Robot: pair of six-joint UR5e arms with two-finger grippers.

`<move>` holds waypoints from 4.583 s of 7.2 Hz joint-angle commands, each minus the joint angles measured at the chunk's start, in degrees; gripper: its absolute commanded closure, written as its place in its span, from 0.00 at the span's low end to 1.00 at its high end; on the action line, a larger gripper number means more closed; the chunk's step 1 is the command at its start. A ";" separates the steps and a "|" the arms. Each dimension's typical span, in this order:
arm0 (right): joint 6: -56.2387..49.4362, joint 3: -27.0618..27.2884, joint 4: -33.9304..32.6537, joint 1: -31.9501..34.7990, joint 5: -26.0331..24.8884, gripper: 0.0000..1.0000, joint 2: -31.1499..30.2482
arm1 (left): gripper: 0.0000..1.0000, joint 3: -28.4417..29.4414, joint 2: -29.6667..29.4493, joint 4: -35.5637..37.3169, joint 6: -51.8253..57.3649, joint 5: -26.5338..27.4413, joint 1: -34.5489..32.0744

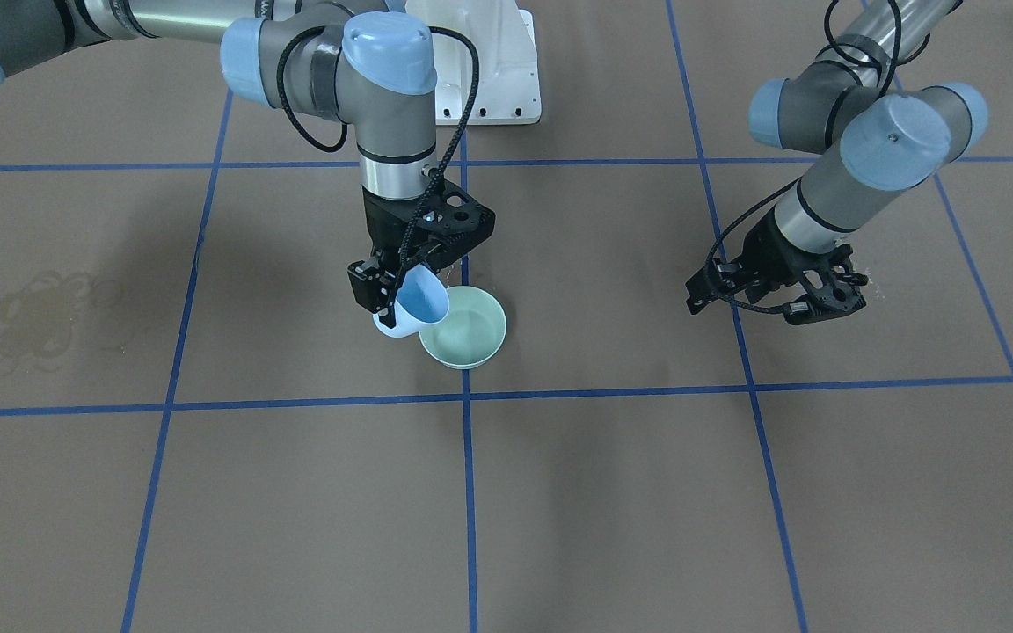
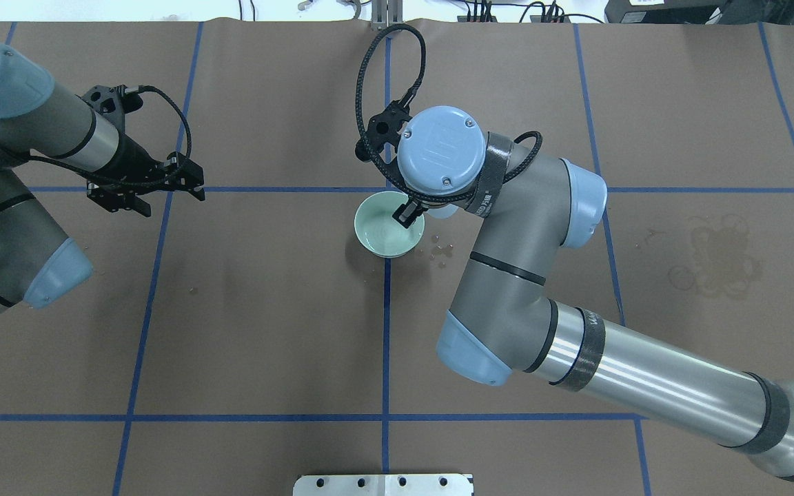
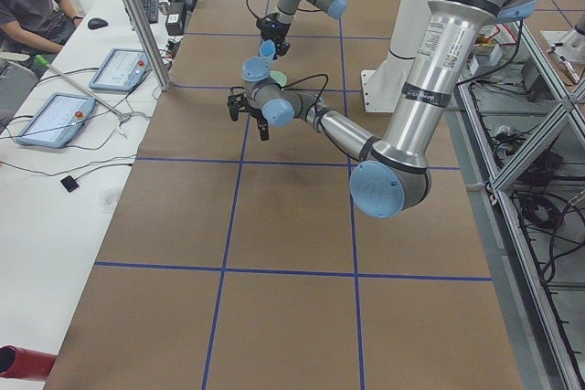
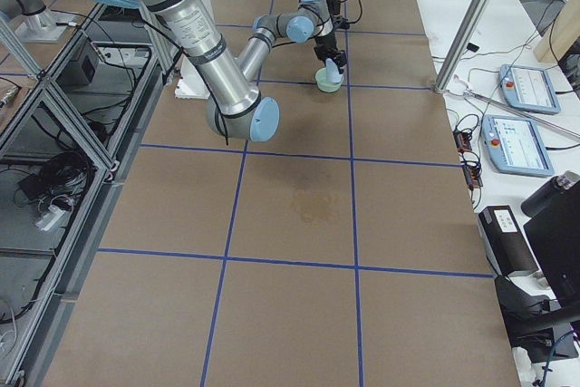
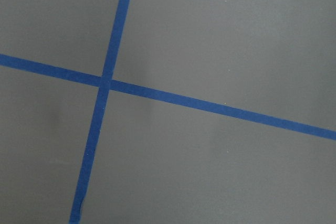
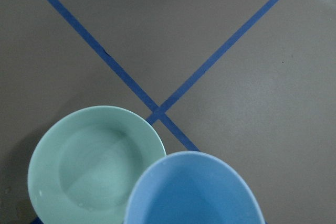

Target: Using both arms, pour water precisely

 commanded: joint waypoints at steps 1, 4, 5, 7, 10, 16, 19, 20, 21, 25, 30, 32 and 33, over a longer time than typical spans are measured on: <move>-9.34 0.20 -7.80 -0.09 -2.94 1.00 1.50 | 0.01 -0.09 0.76 -0.09 0.09 -0.28 -0.11; -18.02 -2.07 -8.88 -2.54 -8.47 1.00 3.08 | 0.01 -0.09 1.65 -0.18 0.18 -0.29 -0.55; -22.93 -3.04 -8.88 -2.81 -9.19 1.00 3.61 | 0.01 -0.26 2.00 -0.87 0.18 -0.29 -0.64; -26.93 -4.79 -8.88 -4.82 -14.79 1.00 4.14 | 0.01 0.00 2.88 -2.28 0.18 -0.29 -0.73; -32.01 -7.97 -8.97 -5.27 -17.18 1.00 5.72 | 0.01 -0.26 3.84 -2.29 0.70 -0.90 -1.78; -43.28 -8.15 -15.02 -8.43 -29.56 1.00 6.34 | 0.01 0.26 6.05 -2.11 8.79 -3.19 -3.81; -44.25 -8.15 -17.83 -10.19 -35.36 1.00 6.25 | 0.01 0.35 6.05 -2.11 8.79 -3.19 -3.81; -44.51 -8.06 -18.46 -10.46 -36.60 1.00 6.34 | 0.01 0.35 6.05 -2.11 8.79 -3.19 -3.81; -45.56 -8.06 -18.55 -10.46 -37.23 1.00 6.43 | 0.01 0.35 6.05 -2.11 8.79 -3.19 -3.81; -47.07 -7.97 -21.80 -11.51 -41.71 1.00 6.43 | 0.01 0.35 6.05 -2.11 8.88 -3.19 -3.89; -13.95 -2.03 -19.52 -11.95 -33.76 1.00 3.90 | 0.01 0.00 6.05 -2.02 8.88 -4.06 -4.33; 3.08 4.57 -15.17 -9.77 -25.78 1.00 0.65 | 0.01 0.18 6.05 -1.94 9.06 -4.06 -4.60; 11.91 6.16 -4.34 -7.49 -18.50 1.00 -5.99 | 0.01 0.18 6.05 -1.94 9.06 -4.07 -4.60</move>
